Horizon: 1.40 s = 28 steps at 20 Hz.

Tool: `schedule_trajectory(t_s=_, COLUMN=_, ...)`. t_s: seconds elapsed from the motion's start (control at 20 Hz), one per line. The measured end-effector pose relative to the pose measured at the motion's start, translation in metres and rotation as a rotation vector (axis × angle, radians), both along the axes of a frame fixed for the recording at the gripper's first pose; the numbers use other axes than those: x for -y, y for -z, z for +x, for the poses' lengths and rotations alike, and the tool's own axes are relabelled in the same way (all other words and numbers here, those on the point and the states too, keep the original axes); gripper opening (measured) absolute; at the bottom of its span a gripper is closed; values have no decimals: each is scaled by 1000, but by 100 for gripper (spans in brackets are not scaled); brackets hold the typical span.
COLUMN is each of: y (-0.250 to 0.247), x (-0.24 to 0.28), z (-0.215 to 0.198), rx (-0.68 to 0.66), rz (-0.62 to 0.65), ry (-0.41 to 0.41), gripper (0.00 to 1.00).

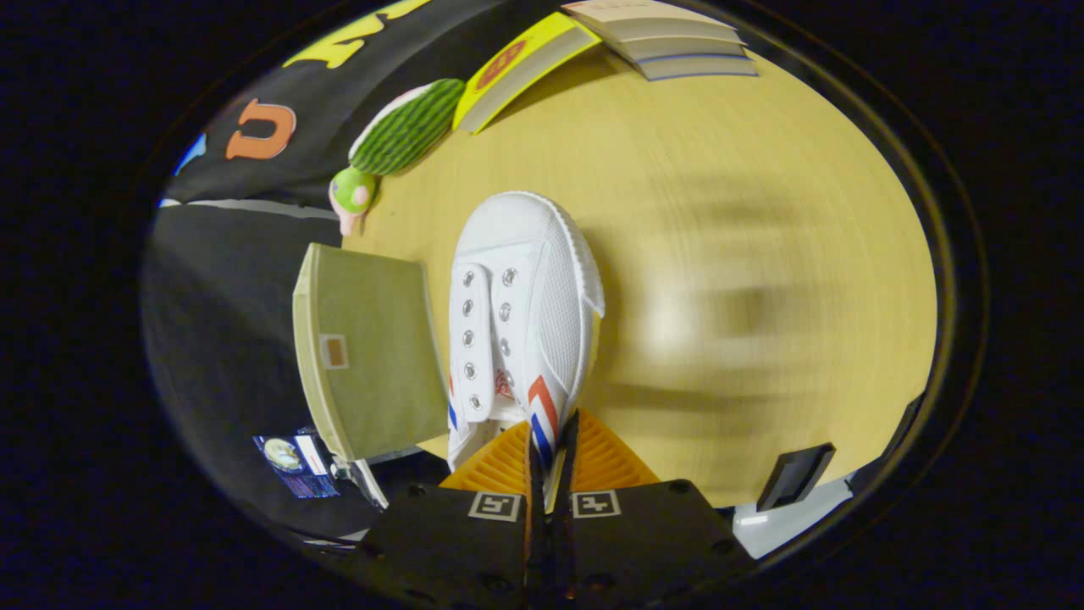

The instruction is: Open the storage box then place both shoes into the box .Put the left shoe in first, then the right shoe, with the right side of both shoes facing outward in a uniform manner.

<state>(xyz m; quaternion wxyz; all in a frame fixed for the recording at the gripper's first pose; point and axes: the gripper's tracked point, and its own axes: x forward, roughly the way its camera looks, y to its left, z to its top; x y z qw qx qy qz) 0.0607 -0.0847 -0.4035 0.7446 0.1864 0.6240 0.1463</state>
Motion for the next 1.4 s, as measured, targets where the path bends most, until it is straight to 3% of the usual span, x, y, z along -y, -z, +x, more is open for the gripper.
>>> schedule_trajectory(t_s=0.45, y=-4, x=-20, z=36, rx=66, rz=22, ry=-244, gripper=8)
schedule_trajectory(t_s=0.65, y=-6, x=14, z=83, rx=81, rz=-40, ry=-263, gripper=9)
schedule_trajectory(t_s=0.85, y=20, x=-39, z=81, rx=100, rz=-118, ry=-270, gripper=8)
schedule_trajectory(t_s=1.15, y=55, x=-40, z=81, rx=116, rz=-214, ry=-275, gripper=10)
schedule_trajectory(t_s=1.2, y=54, x=-44, z=84, rx=138, rz=-198, ry=-269, gripper=20)
schedule_trajectory(t_s=1.4, y=37, x=-54, z=97, rx=249, rz=-179, ry=-260, gripper=78)
